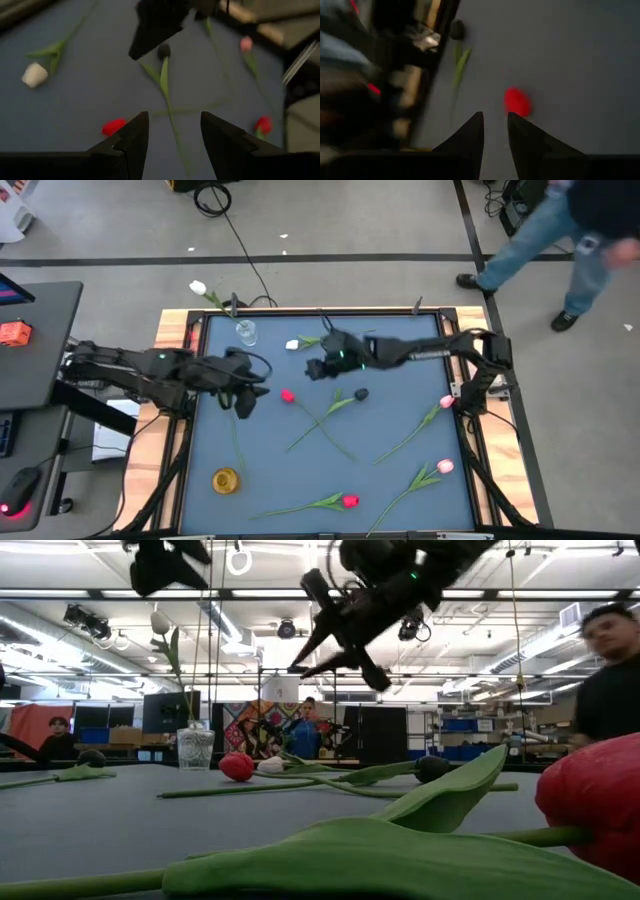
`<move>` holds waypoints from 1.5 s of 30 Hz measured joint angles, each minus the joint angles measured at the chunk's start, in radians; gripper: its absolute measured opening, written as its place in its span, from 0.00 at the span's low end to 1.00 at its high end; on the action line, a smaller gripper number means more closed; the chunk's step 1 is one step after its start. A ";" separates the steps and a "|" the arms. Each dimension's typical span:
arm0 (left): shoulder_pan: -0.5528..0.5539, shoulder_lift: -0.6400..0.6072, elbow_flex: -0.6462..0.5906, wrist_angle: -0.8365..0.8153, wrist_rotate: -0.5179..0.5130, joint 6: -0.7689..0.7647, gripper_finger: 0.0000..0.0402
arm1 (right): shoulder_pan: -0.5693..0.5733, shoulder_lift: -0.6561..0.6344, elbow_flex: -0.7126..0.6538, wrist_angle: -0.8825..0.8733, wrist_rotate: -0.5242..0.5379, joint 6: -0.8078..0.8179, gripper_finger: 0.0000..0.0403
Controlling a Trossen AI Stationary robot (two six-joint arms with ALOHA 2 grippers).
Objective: Sort flowers into vase by color
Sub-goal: Put the white tulip into the transparent vase
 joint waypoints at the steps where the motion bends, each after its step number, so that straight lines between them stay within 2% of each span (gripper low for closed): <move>1: 0.000 -0.015 0.010 0.000 -0.031 -0.009 0.46 | -0.023 0.002 0.054 -0.090 0.002 -0.121 0.24; 5: 0.000 -0.056 0.025 0.001 -0.132 -0.035 0.46 | -0.100 0.016 0.222 -0.368 0.111 -0.588 0.24; 8: 0.000 -0.060 0.025 0.000 -0.173 -0.074 0.46 | -0.154 0.032 0.263 -0.451 0.159 -0.875 0.24; 15: -0.006 -0.026 0.025 0.001 -0.195 -0.170 0.46 | -0.263 0.101 0.263 -0.477 0.118 -1.304 0.24; 20: -0.014 -0.002 0.025 0.004 -0.213 -0.186 0.46 | -0.306 0.179 0.263 -0.467 0.099 -1.562 0.24; 24: -0.021 0.022 0.025 0.024 -0.212 -0.223 0.46 | -0.350 0.237 0.264 -0.469 0.046 -1.649 0.24; 31: -0.024 0.044 0.025 0.052 -0.216 -0.291 0.46 | -0.422 0.321 0.320 -0.500 -0.051 -1.704 0.23; 37: -0.008 0.058 0.025 0.058 -0.241 -0.294 0.46 | -0.445 0.417 0.416 -0.570 -0.048 -1.749 0.23; 45: 0.029 0.063 0.025 0.068 -0.244 -0.293 0.46 | -0.456 0.481 0.493 -0.586 -0.079 -1.746 0.23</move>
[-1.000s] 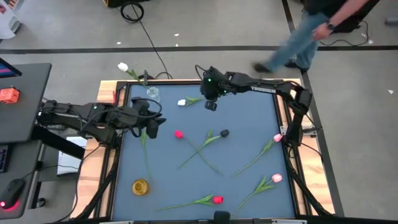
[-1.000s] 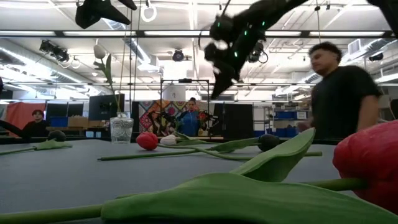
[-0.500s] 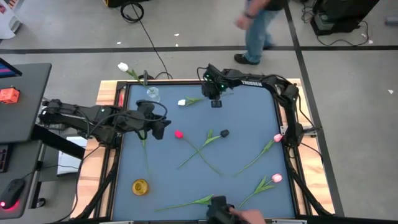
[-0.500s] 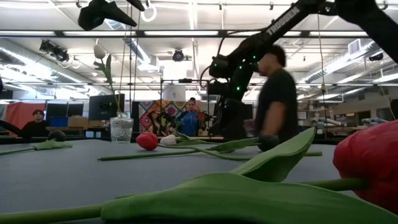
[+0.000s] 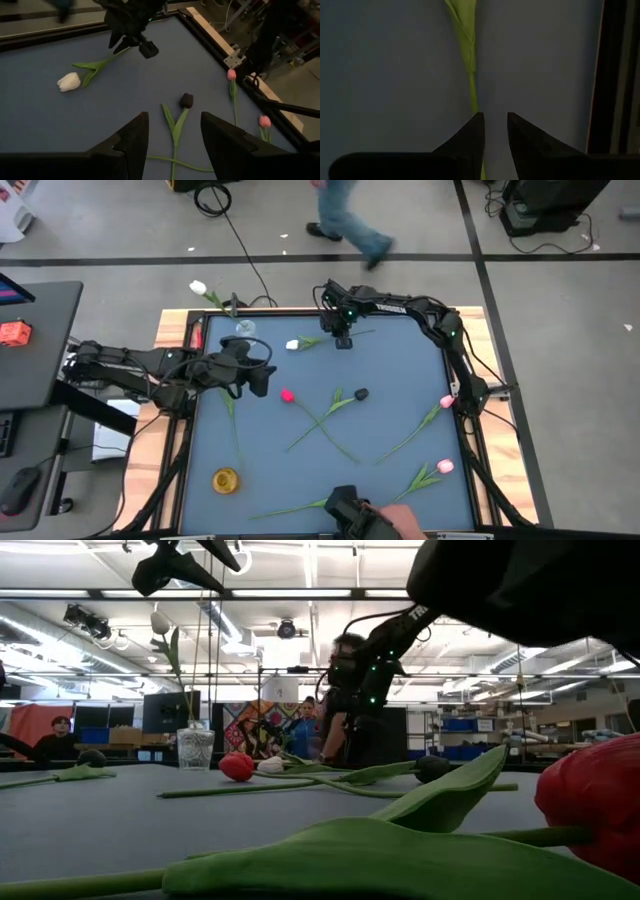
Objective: Sort flowers into vase by color
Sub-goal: Put the white tulip into the transparent vase
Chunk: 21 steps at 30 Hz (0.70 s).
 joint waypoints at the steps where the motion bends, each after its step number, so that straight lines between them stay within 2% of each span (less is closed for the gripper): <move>1: 0.004 0.000 0.000 0.000 0.000 0.000 0.46 | -0.001 0.000 0.000 -0.005 -0.003 -0.005 0.23; 13: 0.050 0.000 0.000 -0.001 0.002 0.035 0.46 | -0.003 -0.003 0.003 -0.039 -0.029 -0.031 0.23; 21: 0.050 0.000 0.000 -0.001 0.004 0.037 0.46 | -0.013 -0.004 -0.046 -0.014 -0.011 -0.043 0.23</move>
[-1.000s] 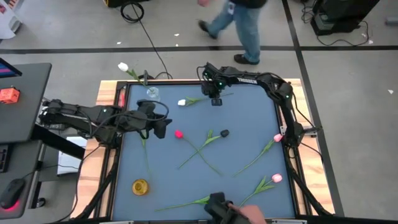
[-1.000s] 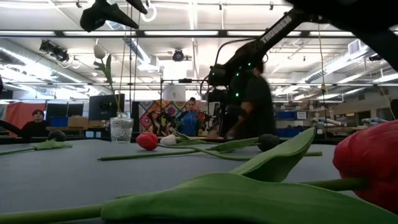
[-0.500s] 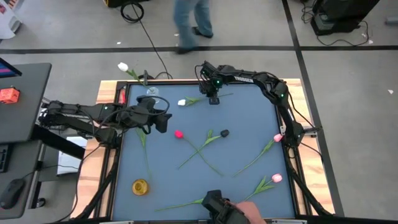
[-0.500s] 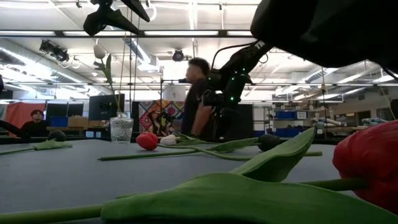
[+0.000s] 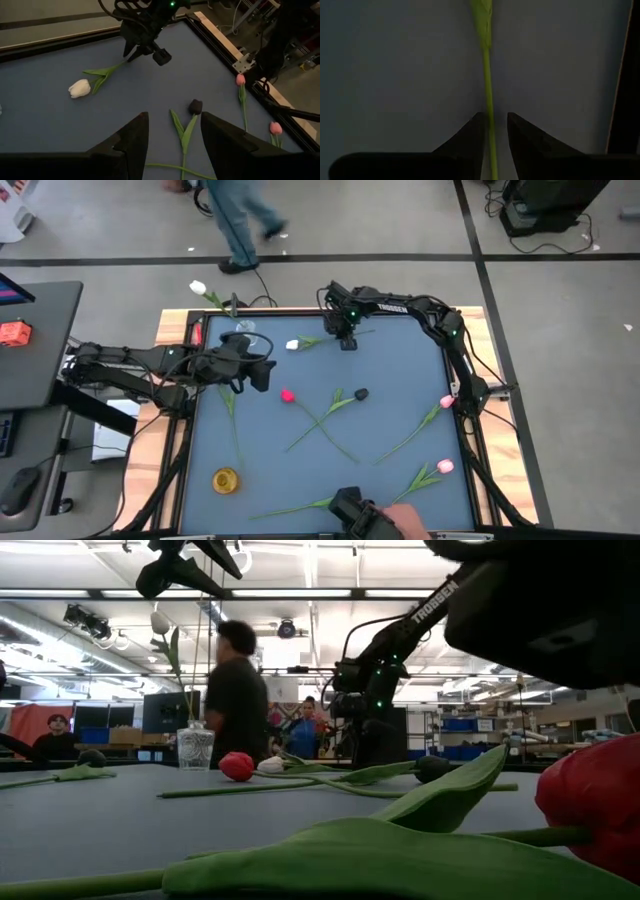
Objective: Sort flowers into vase by color
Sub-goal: Put the white tulip into the transparent vase
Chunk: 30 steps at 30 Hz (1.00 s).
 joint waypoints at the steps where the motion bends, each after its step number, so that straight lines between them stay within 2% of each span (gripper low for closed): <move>1: 0.000 0.000 0.000 0.000 0.000 0.000 0.46 | 0.000 0.000 -0.004 0.002 0.009 0.000 0.23; 6: 0.000 0.000 0.000 0.000 0.000 0.000 0.46 | 0.003 0.008 -0.002 0.004 0.020 0.000 0.18; 12: 0.000 0.000 0.000 -0.001 0.000 0.000 0.46 | 0.018 0.039 0.003 -0.021 0.042 0.026 0.03; 19: 0.000 0.000 0.000 -0.016 0.000 0.008 0.46 | 0.034 0.019 0.027 -0.035 0.063 0.126 0.01; 23: 0.000 0.000 0.000 -0.021 0.000 0.032 0.46 | 0.023 -0.019 0.043 -0.047 -0.016 0.238 0.01; 30: 0.000 0.000 0.000 -0.024 0.000 0.054 0.46 | -0.025 -0.123 0.048 -0.016 -0.218 0.539 0.01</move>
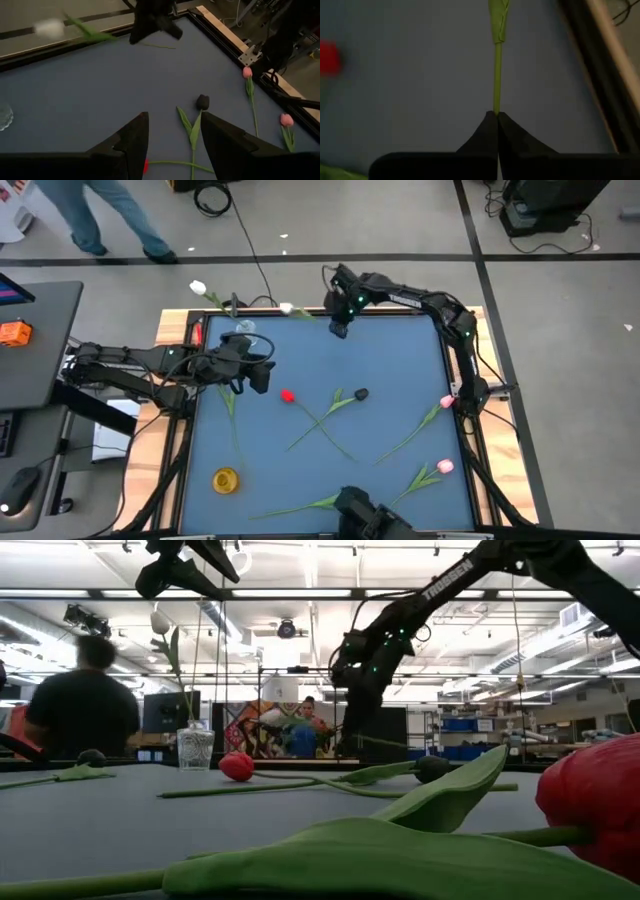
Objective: Sort flowers into vase by color
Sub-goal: Put the white tulip into the transparent vase
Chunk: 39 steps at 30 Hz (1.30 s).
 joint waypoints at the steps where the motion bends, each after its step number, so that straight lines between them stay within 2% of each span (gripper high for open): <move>1: 0.000 0.000 0.000 -0.002 0.000 0.006 0.46 | -0.003 -0.016 0.000 0.019 -0.013 0.033 0.01; 4: 0.000 0.000 0.000 -0.003 0.000 0.048 0.46 | -0.001 -0.078 -0.016 0.100 -0.036 0.107 0.01; 7: 0.000 0.000 0.000 -0.003 0.000 0.052 0.46 | 0.007 -0.155 -0.093 0.225 -0.040 0.177 0.01; 16: 0.011 0.000 0.000 0.022 -0.003 0.115 0.46 | 0.073 -0.477 -0.567 0.938 -0.035 0.535 0.00; 20: 0.039 0.000 0.000 0.096 0.000 0.231 0.46 | 0.160 -0.582 -0.710 1.166 0.030 0.612 0.00; 23: 0.074 0.012 0.000 0.194 0.049 0.348 0.46 | 0.252 -0.616 -0.763 1.228 0.104 0.605 0.00; 25: 0.102 0.025 0.000 0.260 0.117 0.412 0.46 | 0.316 -0.624 -0.769 1.254 0.157 0.594 0.00; 28: 0.143 0.057 0.001 0.364 0.211 0.477 0.46 | 0.400 -0.626 -0.769 1.302 0.220 0.582 0.01; 30: 0.158 0.072 -0.001 0.376 0.229 0.495 0.46 | 0.451 -0.621 -0.769 1.313 0.270 0.568 0.01; 34: 0.173 0.077 -0.001 0.457 0.251 0.545 0.46 | 0.525 -0.620 -0.769 1.313 0.356 0.559 0.01; 39: 0.174 0.077 0.000 0.589 0.383 0.617 0.46 | 0.580 -0.619 -0.769 1.314 0.442 0.558 0.01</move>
